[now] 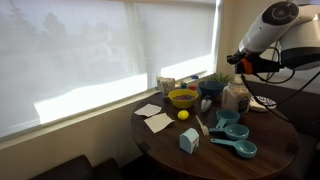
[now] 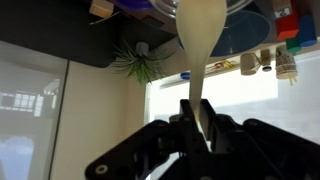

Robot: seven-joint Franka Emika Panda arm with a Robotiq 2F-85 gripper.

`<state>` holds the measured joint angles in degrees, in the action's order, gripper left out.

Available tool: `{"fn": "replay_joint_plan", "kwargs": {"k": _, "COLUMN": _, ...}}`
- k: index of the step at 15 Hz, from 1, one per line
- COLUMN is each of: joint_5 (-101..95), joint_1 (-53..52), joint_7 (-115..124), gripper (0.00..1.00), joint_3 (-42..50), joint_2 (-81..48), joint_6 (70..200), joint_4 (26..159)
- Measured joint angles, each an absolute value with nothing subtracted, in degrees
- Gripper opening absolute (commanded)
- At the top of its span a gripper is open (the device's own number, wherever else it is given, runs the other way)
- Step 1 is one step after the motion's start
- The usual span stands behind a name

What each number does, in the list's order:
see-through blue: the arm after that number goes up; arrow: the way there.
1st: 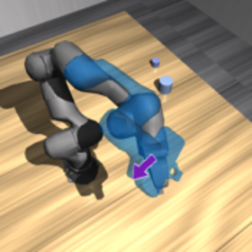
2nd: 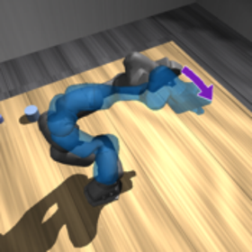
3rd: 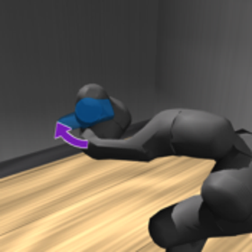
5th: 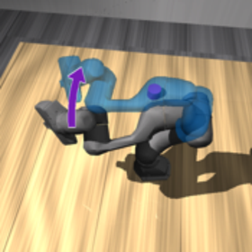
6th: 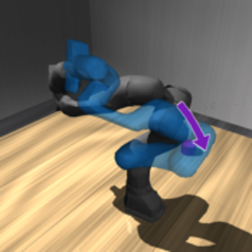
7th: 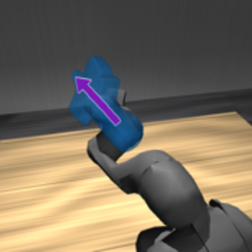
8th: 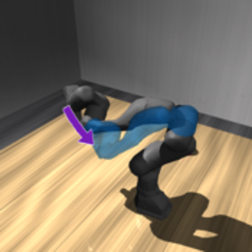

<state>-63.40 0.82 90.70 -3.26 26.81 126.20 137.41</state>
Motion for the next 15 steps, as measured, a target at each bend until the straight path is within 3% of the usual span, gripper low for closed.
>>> {"fn": "replay_joint_plan", "kwargs": {"k": 15, "joint_5": -63.6, "joint_1": 0.0, "joint_7": 90.4, "gripper": 0.03, "joint_3": -3.9, "joint_2": 23.9, "joint_6": 126.2, "joint_4": 140.7}}
